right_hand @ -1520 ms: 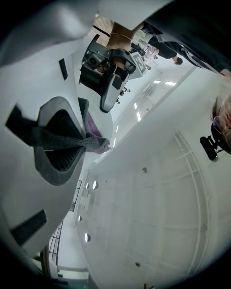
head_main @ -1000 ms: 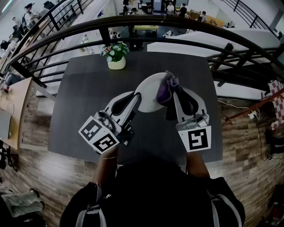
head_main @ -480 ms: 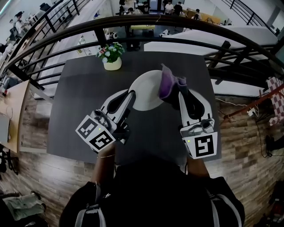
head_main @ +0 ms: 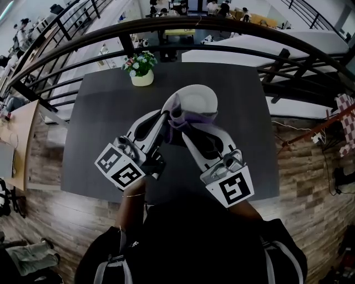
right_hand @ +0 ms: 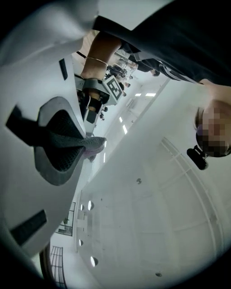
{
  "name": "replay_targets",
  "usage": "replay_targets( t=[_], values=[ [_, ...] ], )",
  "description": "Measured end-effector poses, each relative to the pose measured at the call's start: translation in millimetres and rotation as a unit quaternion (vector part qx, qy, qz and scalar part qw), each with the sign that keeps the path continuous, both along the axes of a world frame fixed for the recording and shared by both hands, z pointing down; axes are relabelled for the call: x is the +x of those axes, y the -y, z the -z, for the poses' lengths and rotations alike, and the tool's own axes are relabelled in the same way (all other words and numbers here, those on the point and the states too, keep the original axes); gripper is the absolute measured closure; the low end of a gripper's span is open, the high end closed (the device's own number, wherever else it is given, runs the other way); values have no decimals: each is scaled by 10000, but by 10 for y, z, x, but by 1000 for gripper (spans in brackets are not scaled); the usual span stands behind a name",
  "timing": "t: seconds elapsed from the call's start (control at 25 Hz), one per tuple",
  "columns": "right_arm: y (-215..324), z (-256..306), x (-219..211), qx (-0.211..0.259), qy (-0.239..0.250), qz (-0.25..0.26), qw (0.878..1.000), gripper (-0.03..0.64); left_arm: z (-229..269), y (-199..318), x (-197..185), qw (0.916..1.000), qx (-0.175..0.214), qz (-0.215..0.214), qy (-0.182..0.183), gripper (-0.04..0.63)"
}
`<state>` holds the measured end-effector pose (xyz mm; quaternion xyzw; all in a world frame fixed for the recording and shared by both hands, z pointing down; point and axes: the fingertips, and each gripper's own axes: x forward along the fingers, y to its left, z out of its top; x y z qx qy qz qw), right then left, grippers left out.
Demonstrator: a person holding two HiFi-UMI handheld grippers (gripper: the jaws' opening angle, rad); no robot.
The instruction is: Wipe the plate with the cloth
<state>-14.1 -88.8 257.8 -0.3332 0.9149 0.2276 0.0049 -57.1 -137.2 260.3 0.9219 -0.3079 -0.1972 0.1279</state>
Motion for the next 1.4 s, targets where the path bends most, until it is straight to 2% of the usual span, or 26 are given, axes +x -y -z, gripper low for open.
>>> replay_targets(
  t=[0.2, 0.44, 1.16, 1.4],
  values=[
    [17, -227, -140, -163, -492, 30, 9987, 577, 57, -33, 21, 9997, -6, -134, -201, 579],
    [149, -311, -25, -241, -721, -277, 9967, 577, 53, -39, 29, 9998, -2, -150, -108, 578],
    [460, -315, 669, -417, -675, -1444, 9863, 577, 93, -49, 20, 9998, 82, -109, -147, 578],
    [506, -305, 854, -484, -603, -1743, 9817, 577, 101, -64, -4, 9998, 199, 15, 37, 580]
  ],
)
